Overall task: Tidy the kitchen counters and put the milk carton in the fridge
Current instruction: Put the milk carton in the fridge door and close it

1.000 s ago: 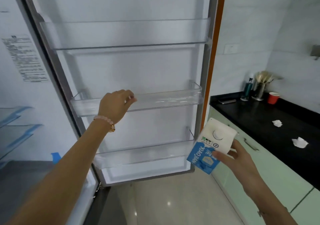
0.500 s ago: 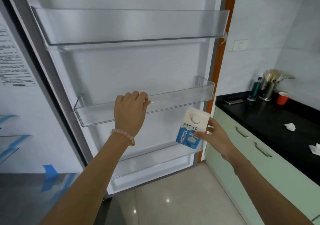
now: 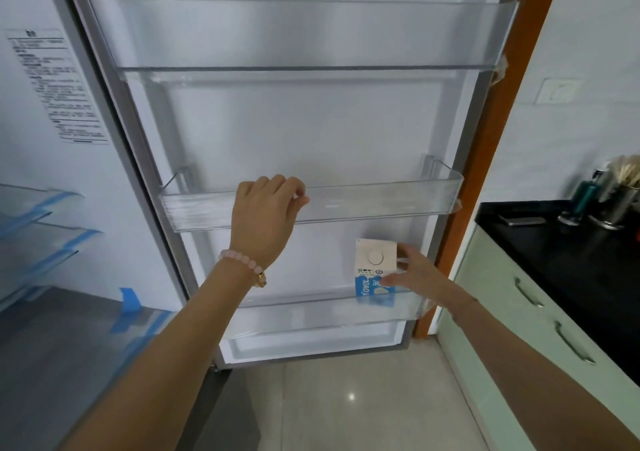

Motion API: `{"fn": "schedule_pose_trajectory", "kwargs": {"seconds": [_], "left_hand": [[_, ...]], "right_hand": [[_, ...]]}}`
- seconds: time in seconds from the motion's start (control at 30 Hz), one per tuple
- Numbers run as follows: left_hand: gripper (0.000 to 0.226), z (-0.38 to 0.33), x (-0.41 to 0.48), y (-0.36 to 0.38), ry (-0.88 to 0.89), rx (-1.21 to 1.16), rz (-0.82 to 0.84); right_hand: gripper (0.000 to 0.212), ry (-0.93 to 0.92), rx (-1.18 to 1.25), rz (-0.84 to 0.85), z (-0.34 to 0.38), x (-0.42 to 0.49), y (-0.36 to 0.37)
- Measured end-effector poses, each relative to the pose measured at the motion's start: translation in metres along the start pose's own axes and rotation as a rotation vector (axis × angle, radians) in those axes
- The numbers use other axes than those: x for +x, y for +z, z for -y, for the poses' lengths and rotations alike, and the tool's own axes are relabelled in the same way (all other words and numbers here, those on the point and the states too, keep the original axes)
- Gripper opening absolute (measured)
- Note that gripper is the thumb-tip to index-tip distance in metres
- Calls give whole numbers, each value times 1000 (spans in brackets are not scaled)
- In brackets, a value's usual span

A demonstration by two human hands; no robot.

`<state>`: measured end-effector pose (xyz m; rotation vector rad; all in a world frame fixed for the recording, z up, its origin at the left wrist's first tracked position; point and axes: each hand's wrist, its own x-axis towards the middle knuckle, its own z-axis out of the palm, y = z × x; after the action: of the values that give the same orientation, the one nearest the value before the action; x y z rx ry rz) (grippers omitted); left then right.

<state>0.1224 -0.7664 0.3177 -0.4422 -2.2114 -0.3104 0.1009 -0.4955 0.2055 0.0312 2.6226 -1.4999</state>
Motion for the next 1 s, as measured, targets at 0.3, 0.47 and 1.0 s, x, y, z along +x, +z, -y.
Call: {"fn": "schedule_pose_trajectory", "kwargs": {"seconds": [0.3, 0.47, 1.0], "left_hand": [[29, -3, -2, -6, -25, -5, 31], [30, -3, -4, -9, -29, -23, 42], [18, 3, -14, -19, -3, -30, 50]], "right_hand": [[65, 66, -87, 163, -3, 5, 7], [61, 65, -77, 109, -6, 2, 5], [16, -126, 137, -380, 32, -103, -65]]}}
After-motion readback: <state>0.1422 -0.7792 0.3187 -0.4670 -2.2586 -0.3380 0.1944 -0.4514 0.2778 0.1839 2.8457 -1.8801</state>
